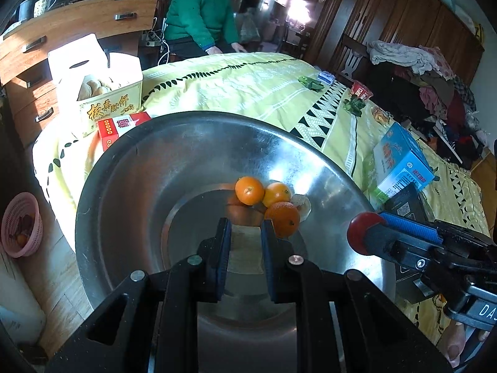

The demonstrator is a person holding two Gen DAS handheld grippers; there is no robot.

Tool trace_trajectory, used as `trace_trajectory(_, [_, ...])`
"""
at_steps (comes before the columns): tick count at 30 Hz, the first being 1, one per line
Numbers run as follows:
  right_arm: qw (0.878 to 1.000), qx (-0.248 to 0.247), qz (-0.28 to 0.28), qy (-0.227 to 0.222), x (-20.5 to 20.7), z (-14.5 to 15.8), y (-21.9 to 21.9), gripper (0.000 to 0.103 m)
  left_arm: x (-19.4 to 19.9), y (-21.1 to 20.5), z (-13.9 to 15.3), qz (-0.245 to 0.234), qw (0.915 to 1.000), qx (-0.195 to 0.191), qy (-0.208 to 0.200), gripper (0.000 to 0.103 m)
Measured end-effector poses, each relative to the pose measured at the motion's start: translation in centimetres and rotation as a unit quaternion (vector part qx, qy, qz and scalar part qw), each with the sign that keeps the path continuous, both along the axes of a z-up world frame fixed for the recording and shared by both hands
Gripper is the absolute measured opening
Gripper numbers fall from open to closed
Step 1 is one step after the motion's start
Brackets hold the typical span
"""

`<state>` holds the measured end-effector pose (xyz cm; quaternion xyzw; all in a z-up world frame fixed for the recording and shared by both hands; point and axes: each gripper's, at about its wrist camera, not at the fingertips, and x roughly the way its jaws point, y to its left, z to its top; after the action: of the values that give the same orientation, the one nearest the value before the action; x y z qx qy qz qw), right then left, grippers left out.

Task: Organize fruits
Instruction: 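Carry the chunk and tomato over the steel bowl and open both grippers, then move both grippers back from the bowl to the fruit pile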

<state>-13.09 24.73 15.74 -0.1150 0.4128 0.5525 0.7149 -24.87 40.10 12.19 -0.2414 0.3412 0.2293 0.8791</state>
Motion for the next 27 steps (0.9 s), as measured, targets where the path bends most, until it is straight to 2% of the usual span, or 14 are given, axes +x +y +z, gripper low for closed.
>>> trace_trajectory(4, [1.000,0.001,0.005,0.005,-0.1,-0.2,0.1,0.030,0.0,0.1,0.0,0.002,1.0000,-0.002,0.002,0.021])
trace_trajectory(6, [1.000,0.000,0.004,0.004,-0.1,-0.2,0.1,0.030,-0.1,0.2,0.0,0.006,1.0000,-0.004,0.003,0.037])
trace_trajectory(8, [1.000,0.001,0.002,0.005,-0.1,-0.2,-0.1,0.030,-0.2,0.1,0.2,0.007,1.0000,-0.003,0.000,0.045])
trace_trajectory(10, [1.000,0.004,-0.001,0.002,-0.2,0.2,-0.4,0.030,-0.2,0.0,0.5,0.006,1.0000,0.000,-0.001,0.050])
trace_trajectory(12, [1.000,0.013,-0.003,-0.004,-0.6,1.0,-0.9,0.031,-0.3,-0.2,0.9,0.010,0.9999,0.005,-0.004,0.056])
trace_trajectory(15, [0.999,0.038,-0.002,-0.031,-1.8,3.2,-2.5,0.032,-0.5,-0.5,1.6,0.016,0.9998,0.010,-0.011,0.058])
trace_trajectory(18, [0.995,0.069,-0.001,-0.071,-3.5,5.6,-5.5,0.044,-0.5,-1.3,2.5,0.014,0.9996,0.022,-0.014,0.060])
trace_trajectory(22, [0.991,0.093,-0.033,-0.090,-4.4,7.0,-10.7,0.057,-0.1,-4.2,4.7,0.003,0.9974,0.069,-0.017,0.064])
trace_trajectory(24, [0.989,0.091,-0.059,-0.100,-4.5,6.8,-13.4,0.063,0.7,-6.8,6.1,-0.011,0.9939,0.108,-0.020,0.073])
trace_trajectory(27, [0.987,0.072,-0.099,-0.108,-4.3,5.7,-17.3,0.067,2.2,-11.0,8.0,-0.042,0.9867,0.153,-0.037,0.081])
